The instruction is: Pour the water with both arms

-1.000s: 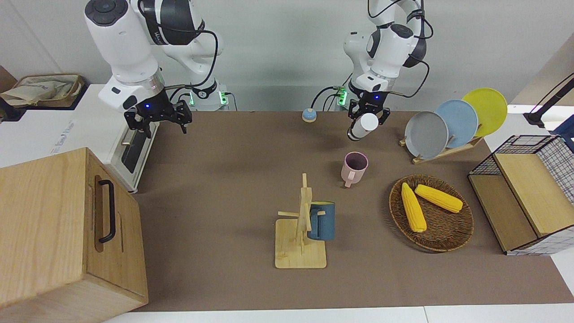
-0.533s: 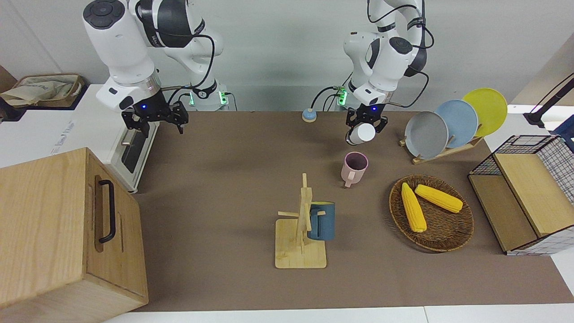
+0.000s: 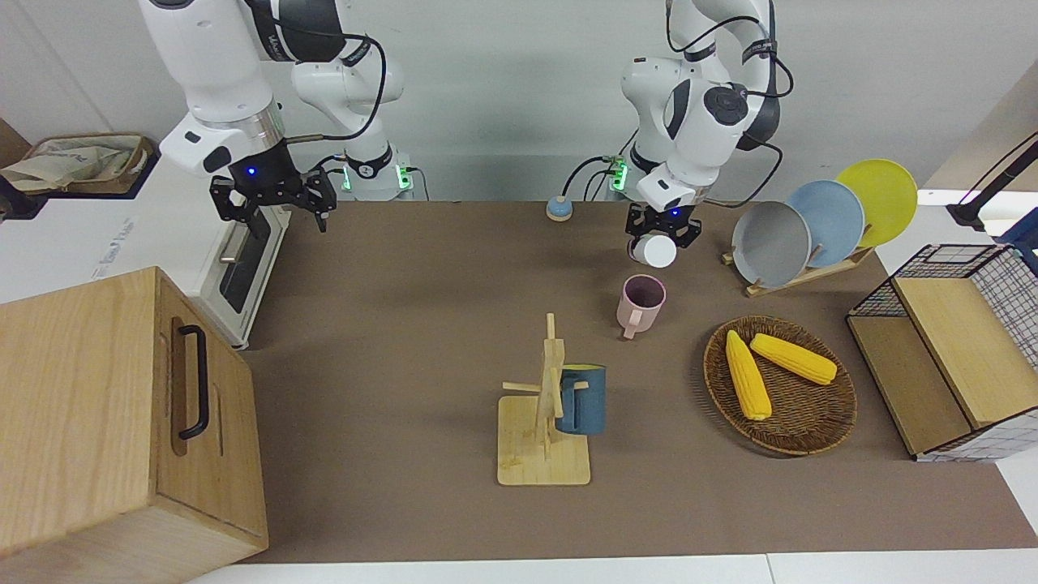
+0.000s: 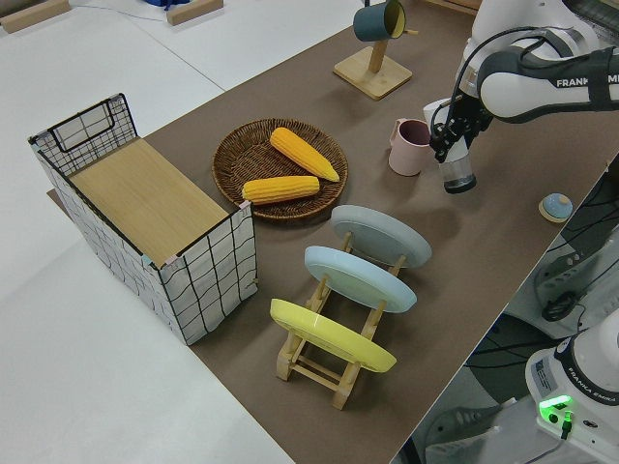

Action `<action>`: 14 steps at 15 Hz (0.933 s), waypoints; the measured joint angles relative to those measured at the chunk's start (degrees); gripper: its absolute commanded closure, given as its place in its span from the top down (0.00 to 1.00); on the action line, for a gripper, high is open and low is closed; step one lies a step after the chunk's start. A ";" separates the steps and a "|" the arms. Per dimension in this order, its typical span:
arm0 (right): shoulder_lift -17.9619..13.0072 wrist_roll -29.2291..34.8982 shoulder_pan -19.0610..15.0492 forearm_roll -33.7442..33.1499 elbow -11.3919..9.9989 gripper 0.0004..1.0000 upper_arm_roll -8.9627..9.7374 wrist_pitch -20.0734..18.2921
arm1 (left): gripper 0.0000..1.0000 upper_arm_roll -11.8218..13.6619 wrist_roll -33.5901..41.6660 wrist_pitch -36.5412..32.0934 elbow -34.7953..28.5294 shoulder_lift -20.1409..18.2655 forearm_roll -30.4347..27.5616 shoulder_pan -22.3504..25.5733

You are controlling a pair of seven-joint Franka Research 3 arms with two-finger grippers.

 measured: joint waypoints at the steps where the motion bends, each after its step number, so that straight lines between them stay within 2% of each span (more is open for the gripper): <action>1: -0.10 0.00 0.01 0.03 1.00 0.99 0.23 -0.02 | 0.00 0.05 -0.22 -2.03 1.81 1.21 1.03 0.00; 5: -0.20 0.00 0.09 0.05 1.53 0.99 0.70 -0.04 | 0.00 0.09 -0.78 -3.90 4.26 3.73 2.50 0.01; 14: -0.20 0.00 0.09 0.05 1.54 0.99 0.70 -0.04 | 0.00 0.15 -0.83 -6.79 5.73 4.00 2.72 0.01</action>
